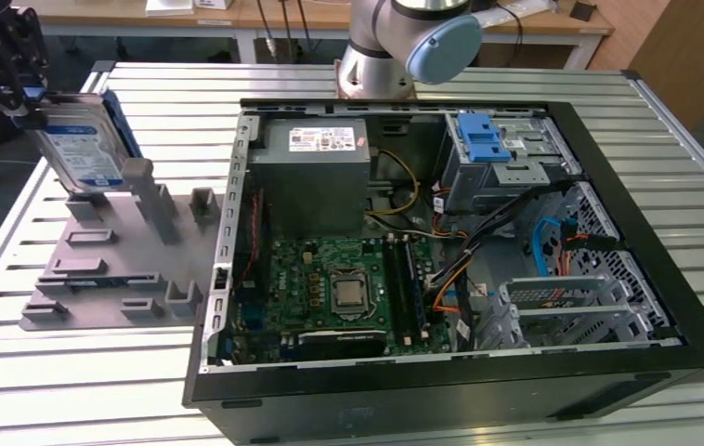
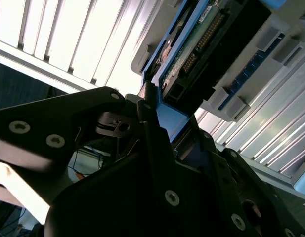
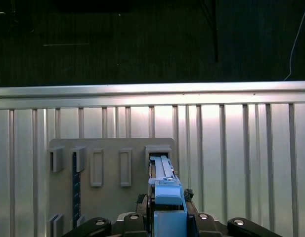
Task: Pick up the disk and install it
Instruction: 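Pick up the disk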
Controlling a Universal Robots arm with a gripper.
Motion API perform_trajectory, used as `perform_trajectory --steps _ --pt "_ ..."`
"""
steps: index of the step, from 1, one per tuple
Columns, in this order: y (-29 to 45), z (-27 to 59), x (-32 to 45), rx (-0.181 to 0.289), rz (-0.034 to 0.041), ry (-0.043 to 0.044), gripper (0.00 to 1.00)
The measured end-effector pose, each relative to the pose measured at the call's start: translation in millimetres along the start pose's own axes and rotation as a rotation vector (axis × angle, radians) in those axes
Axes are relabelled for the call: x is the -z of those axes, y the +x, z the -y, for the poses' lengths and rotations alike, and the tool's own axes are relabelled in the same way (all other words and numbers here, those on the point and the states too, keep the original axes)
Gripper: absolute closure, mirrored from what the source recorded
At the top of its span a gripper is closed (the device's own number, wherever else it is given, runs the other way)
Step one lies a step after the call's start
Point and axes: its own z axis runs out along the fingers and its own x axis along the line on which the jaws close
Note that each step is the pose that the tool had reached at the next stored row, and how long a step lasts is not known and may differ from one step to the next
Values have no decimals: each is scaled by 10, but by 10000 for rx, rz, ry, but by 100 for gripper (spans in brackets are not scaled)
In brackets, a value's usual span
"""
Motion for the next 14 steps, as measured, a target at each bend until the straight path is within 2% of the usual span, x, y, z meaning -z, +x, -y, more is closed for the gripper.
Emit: perform_trajectory --steps 14 --pt "-1 -1 69 0 0 0 64"
